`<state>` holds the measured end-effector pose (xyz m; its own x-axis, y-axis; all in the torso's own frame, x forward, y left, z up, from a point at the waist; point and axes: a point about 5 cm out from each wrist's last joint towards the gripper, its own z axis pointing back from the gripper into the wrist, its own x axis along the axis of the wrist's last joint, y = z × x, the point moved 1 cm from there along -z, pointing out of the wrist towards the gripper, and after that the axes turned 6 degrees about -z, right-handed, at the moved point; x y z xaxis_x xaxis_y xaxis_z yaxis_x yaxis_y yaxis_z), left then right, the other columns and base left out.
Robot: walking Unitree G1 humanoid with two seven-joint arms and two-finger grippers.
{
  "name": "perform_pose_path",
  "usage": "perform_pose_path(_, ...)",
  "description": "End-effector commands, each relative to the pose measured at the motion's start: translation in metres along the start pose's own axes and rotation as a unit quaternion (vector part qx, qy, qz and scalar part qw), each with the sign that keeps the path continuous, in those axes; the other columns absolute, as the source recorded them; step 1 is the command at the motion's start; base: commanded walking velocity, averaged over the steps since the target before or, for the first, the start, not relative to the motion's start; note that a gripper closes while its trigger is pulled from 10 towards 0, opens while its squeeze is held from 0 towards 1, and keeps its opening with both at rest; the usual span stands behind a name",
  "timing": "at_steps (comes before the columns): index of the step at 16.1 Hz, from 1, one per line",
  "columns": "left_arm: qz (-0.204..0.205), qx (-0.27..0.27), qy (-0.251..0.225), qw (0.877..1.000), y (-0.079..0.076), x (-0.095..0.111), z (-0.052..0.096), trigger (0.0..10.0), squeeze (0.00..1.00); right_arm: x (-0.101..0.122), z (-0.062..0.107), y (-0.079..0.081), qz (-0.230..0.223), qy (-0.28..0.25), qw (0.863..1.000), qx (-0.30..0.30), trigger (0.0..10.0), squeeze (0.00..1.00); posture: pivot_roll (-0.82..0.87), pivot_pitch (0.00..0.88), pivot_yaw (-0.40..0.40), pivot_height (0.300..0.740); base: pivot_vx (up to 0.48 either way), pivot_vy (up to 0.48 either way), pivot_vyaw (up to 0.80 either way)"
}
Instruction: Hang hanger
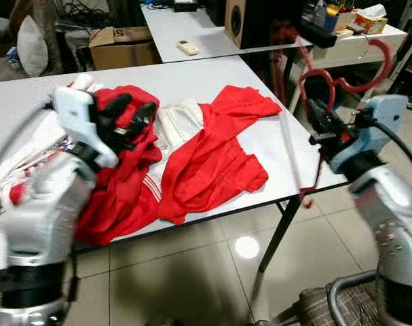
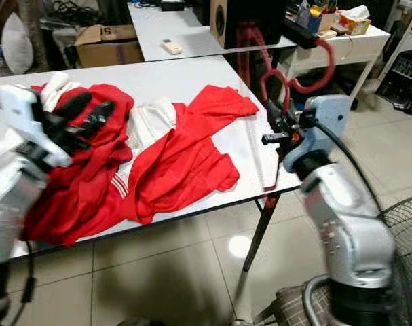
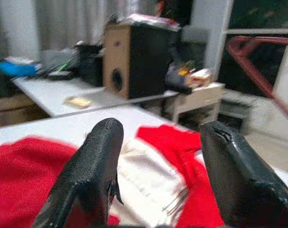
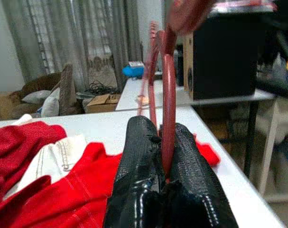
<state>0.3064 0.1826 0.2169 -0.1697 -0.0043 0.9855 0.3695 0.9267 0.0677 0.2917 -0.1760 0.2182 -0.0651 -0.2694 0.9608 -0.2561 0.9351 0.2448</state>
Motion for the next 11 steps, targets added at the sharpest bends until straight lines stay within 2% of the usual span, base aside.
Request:
perform_pose_path(1,-0.009,0.014,0.015,1.0,-0.002,-0.005,0.0,10.0,0.0,0.0,0.002,0.001,-0.003,0.002,1.0,-0.006,10.0,0.0,-0.11,0.0,0.046,0.74,0.0,0.0,0.0)
perform_pose_path(2,-0.047,0.024,0.046,0.998,-0.011,-0.019,0.0,10.0,0.0,-0.003,0.002,0.012,0.0,-0.006,1.0,0.0,10.0,0.0,-0.12,0.0,0.065,0.74,0.0,0.262,0.0)
perform_pose_path(3,-0.06,0.023,0.052,0.997,-0.015,-0.022,-0.001,10.0,0.0,-0.003,0.003,0.017,0.003,-0.014,1.0,0.002,10.0,0.0,-0.12,0.002,0.068,0.74,0.0,0.262,0.0)
perform_pose_path(4,-0.063,0.02,0.052,0.996,-0.017,-0.023,-0.001,10.0,0.0,-0.004,0.003,0.018,0.003,-0.017,1.0,0.001,10.0,0.0,-0.12,0.002,0.069,0.74,0.0,0.262,0.0)
perform_pose_path(5,-0.067,0.021,0.054,0.996,-0.02,-0.024,0.0,10.0,0.0,-0.01,0.004,0.016,0.048,0.003,0.999,-0.015,10.0,0.0,-0.12,0.003,0.071,0.74,0.0,0.296,0.0)
perform_pose_path(7,-0.094,0.023,0.065,0.993,-0.019,-0.027,-0.001,10.0,0.0,-0.011,0.003,0.019,0.029,0.001,1.0,0.002,10.0,0.0,-0.12,0.006,0.072,0.74,0.0,0.3,0.0)
perform_pose_path(9,-0.106,0.045,0.068,0.991,-0.021,-0.029,-0.011,10.0,0.0,-0.002,-0.001,0.025,0.056,-0.026,0.998,0.001,10.0,0.0,-0.12,0.011,0.075,0.74,0.0,0.3,0.0)
perform_pose_path(11,-0.113,0.031,0.07,0.991,-0.029,-0.03,-0.013,10.0,0.0,-0.006,-0.003,0.028,0.052,-0.021,0.998,-0.003,10.0,0.0,-0.12,0.014,0.078,0.74,0.0,0.304,0.0)
